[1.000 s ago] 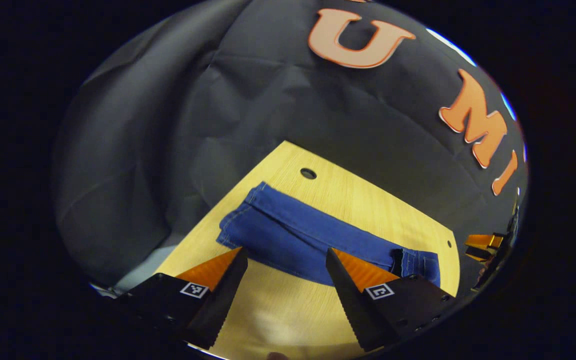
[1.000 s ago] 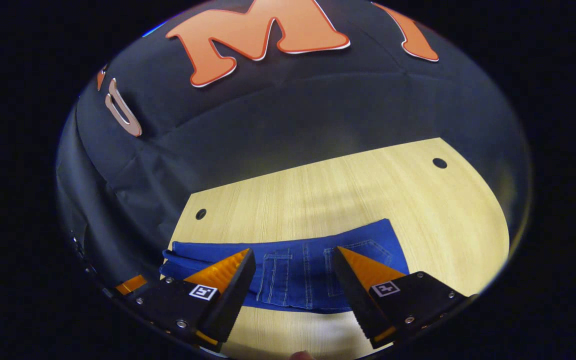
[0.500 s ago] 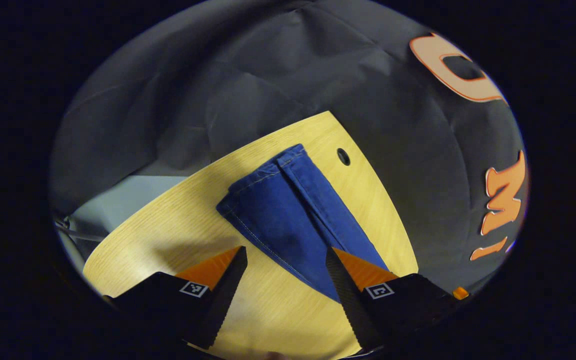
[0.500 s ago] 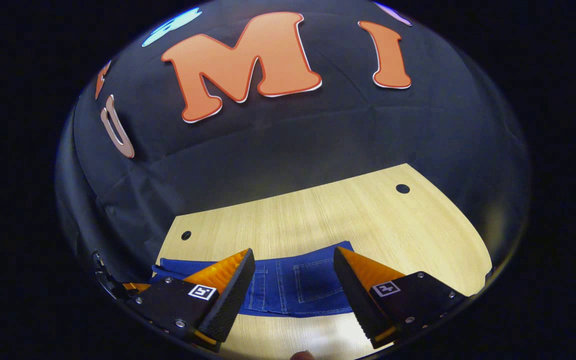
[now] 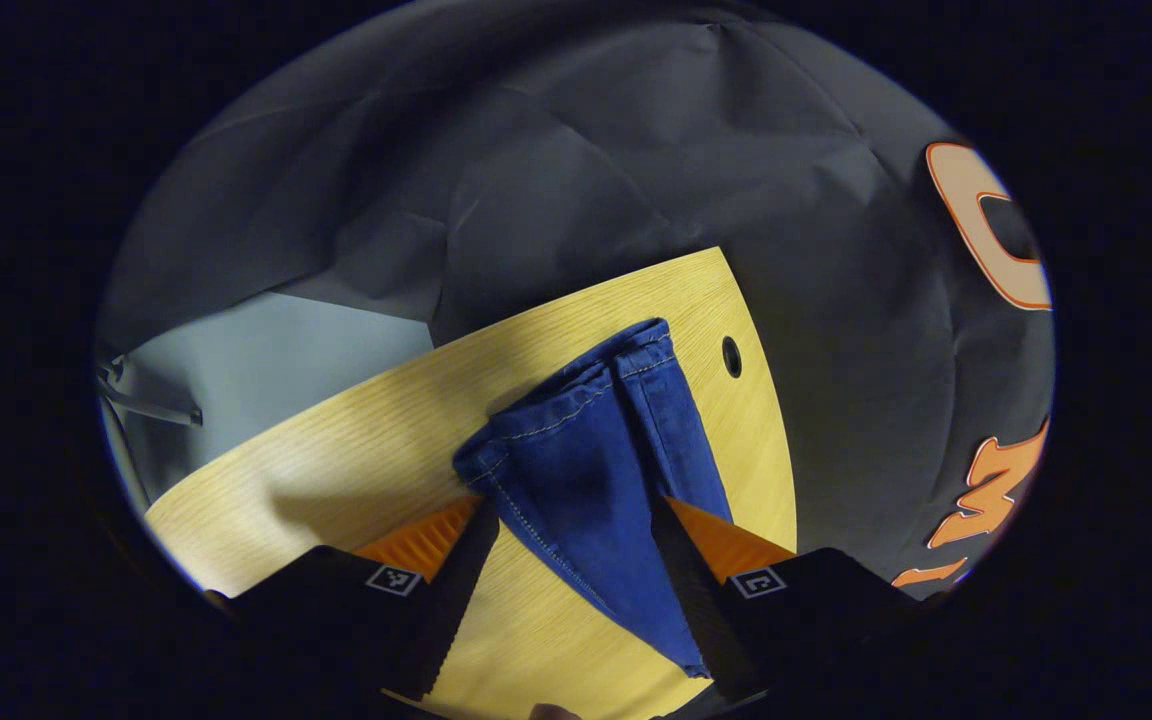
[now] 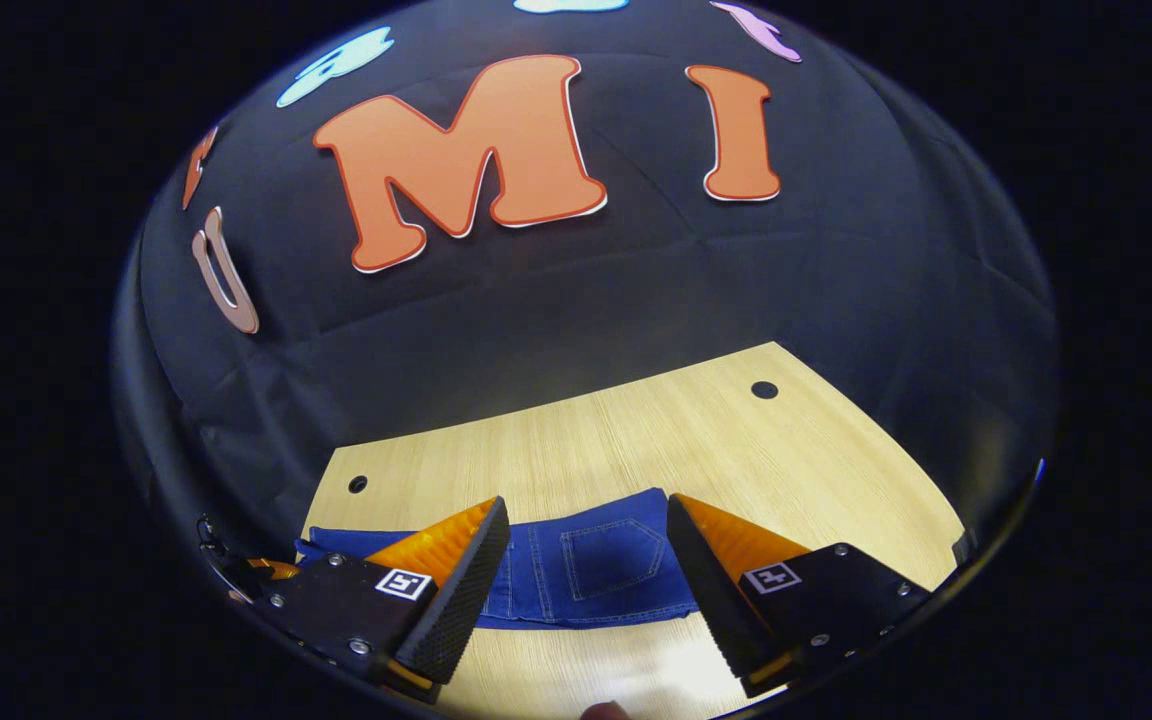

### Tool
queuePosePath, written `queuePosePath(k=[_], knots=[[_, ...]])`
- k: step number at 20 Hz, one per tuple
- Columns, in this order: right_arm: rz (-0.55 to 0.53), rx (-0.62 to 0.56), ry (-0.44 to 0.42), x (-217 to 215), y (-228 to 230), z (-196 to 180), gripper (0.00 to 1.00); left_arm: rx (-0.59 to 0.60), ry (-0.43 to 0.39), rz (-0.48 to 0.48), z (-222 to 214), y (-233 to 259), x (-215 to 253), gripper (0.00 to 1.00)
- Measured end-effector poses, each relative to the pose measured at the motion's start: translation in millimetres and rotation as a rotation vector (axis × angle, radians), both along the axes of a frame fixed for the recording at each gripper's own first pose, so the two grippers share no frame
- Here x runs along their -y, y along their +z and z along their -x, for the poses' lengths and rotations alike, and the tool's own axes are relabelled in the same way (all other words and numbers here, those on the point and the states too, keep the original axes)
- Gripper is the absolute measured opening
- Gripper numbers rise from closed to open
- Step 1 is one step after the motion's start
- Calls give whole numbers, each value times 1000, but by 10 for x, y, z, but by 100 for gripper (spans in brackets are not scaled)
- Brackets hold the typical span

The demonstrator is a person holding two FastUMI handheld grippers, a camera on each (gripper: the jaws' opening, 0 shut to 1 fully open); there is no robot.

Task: Grasp the waist and the cuffs of the jeans and fold them to make the two legs overlap; first hold the waist and fold one-third of the jeans toward the cuffs, then hold the cuffs and fold the remaining one-third in the same direction to finish folding.

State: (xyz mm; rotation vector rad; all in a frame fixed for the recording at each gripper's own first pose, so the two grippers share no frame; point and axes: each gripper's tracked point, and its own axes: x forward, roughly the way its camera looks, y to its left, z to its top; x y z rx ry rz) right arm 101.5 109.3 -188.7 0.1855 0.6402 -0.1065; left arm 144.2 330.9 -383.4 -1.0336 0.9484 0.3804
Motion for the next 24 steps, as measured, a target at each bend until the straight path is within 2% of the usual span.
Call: queuePosePath(k=[4,7,9,11,12,13,14,15,16,20,24], knots=[[-7,13,-2,99,98,37,98,46,4,-7,-180,-58,19,95],[-3,21,-17,227,170,58,98,60,-6,-18,-297,-77,34,88],[8,22,-34,324,187,83,98,57,-18,-31,-356,-144,36,77],[8,17,-44,398,181,126,98,39,-43,-41,-384,-241,41,55],[8,13,-45,425,183,156,98,37,-57,-29,-401,-255,61,34],[9,12,-46,448,168,168,98,39,-62,-21,-407,-236,61,23],[9,4,-47,459,147,183,98,26,-77,-22,-432,-315,52,17],[8,0,-51,477,121,186,98,31,-76,-13,-442,-290,77,16],[-2,0,-42,467,117,191,98,24,-83,-5,-378,-188,69,8],[-2,10,-26,502,115,123,98,115,-68,-23,-389,122,123,5],[-32,30,11,478,167,-5,98,222,-127,-105,-369,707,288,5]])
